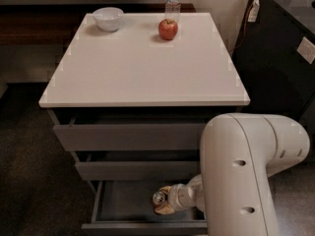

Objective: Pick coke can from bottom drawer and place on counter

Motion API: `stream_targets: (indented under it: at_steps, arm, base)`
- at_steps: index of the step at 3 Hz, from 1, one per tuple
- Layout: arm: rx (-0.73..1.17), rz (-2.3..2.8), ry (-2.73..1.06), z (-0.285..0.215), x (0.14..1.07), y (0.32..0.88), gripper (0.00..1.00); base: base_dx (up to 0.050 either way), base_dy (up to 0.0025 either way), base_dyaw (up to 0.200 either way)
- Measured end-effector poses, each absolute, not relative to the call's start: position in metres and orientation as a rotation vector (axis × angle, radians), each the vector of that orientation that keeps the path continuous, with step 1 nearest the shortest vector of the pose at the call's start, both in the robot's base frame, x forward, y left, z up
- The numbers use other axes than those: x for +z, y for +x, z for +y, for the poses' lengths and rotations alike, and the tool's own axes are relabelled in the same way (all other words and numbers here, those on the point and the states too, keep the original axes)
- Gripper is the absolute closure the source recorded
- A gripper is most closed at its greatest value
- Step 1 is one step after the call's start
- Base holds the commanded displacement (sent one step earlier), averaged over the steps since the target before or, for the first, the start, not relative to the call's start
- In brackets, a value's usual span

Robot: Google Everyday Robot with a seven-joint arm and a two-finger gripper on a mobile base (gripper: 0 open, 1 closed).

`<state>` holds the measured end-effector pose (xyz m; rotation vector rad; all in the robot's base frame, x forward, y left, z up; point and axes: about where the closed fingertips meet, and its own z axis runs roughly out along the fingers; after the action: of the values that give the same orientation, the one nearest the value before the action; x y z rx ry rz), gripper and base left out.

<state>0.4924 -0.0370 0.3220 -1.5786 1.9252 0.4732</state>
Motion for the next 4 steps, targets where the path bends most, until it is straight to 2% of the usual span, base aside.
stream_targets:
  at_steps: [4]
  arm:
    - [0.469, 1.677, -1.882, -0.011, 0.417, 0.471, 1.0]
  base:
    - [0.0, 0.0, 0.0]
